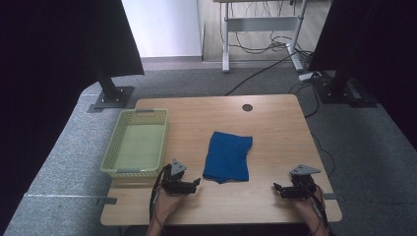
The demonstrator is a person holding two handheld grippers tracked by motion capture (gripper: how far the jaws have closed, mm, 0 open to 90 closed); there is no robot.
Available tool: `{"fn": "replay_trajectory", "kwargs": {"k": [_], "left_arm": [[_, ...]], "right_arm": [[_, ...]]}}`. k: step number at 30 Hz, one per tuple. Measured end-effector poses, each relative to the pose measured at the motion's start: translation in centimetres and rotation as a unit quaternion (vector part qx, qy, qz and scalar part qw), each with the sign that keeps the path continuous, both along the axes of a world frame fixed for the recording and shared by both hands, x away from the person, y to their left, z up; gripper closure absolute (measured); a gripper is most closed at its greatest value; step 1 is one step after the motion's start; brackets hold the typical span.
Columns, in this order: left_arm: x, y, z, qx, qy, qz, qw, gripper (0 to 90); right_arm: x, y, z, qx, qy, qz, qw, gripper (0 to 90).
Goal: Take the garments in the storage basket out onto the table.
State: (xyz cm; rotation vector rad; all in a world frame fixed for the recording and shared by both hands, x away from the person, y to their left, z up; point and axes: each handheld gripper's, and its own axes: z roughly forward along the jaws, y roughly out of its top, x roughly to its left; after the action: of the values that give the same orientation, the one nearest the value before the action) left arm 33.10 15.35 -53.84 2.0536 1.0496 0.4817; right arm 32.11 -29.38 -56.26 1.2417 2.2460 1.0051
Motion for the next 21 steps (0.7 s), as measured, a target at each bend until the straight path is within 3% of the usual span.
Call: {"fn": "replay_trajectory", "kwargs": {"k": [11,21], "left_arm": [[-0.6,0.1,-1.8,0.032,0.014,0.009,0.9994,10.3],[-0.7,0.2,-1.8,0.032,0.015,0.017,0.9992,8.4]], "right_arm": [[0.0,0.0,0.0,0.000,0.000,0.000,1.0000,10.7],[0.0,0.0,0.0,0.000,0.000,0.001,1.0000,10.6]]}}
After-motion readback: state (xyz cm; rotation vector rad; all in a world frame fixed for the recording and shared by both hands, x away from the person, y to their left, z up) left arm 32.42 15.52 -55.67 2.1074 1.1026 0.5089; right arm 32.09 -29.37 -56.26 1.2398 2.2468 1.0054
